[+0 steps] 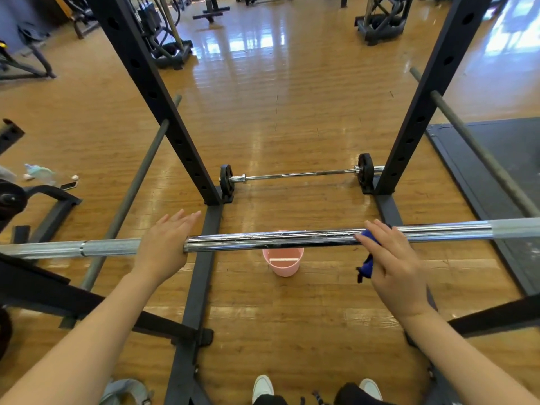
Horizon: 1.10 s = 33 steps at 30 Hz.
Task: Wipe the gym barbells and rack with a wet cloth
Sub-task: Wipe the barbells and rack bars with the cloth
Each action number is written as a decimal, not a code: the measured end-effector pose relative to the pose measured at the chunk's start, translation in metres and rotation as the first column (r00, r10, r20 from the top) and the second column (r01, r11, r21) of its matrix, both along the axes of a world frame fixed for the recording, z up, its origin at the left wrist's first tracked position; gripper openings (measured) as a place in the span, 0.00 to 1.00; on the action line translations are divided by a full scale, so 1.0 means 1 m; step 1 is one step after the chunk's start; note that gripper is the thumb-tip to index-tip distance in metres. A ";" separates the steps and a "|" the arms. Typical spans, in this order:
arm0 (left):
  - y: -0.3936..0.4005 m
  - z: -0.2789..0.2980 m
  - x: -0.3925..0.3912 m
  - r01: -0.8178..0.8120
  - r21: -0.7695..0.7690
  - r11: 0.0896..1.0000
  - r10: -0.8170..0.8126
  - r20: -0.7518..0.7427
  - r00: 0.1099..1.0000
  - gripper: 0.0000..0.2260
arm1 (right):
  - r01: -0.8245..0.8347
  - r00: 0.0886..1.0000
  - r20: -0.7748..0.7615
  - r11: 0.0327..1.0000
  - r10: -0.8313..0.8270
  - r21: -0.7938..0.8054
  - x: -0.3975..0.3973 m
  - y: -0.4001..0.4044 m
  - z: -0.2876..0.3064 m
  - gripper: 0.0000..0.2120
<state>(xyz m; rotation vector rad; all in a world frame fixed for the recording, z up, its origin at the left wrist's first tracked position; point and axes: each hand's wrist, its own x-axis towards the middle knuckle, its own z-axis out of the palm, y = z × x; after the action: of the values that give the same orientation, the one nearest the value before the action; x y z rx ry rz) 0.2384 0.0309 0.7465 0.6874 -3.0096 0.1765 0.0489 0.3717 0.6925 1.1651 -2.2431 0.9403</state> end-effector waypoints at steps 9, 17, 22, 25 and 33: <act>0.003 -0.017 0.004 -0.008 -0.073 0.997 -0.010 -0.240 0.971 0.29 | 0.089 0.986 0.146 0.993 -0.077 -0.079 -0.012 0.011 0.018 0.17; -0.005 -0.029 0.006 0.027 -0.112 0.993 -0.058 -0.286 0.956 0.20 | -0.041 0.999 0.004 0.999 0.041 0.028 0.012 -0.006 0.002 0.16; -0.004 -0.027 0.005 0.032 -0.136 0.990 -0.073 -0.317 0.946 0.20 | 0.233 0.970 0.084 0.971 -0.229 -0.047 -0.008 0.019 0.005 0.16; -0.003 -0.025 0.003 0.042 -0.135 0.990 -0.083 -0.310 0.947 0.18 | 0.328 0.939 0.131 0.941 -0.316 -0.079 -0.007 0.005 0.011 0.17; -0.003 -0.023 0.002 0.015 -0.138 0.990 -0.051 -0.262 0.964 0.12 | 0.075 0.996 0.052 0.994 -0.079 0.079 0.005 -0.006 0.016 0.19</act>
<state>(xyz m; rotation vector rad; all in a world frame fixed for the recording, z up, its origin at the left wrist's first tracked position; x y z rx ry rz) 0.2408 0.0275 0.7231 0.5948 -2.7225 0.2607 0.0543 0.3654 0.7084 1.0894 -2.3692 0.8720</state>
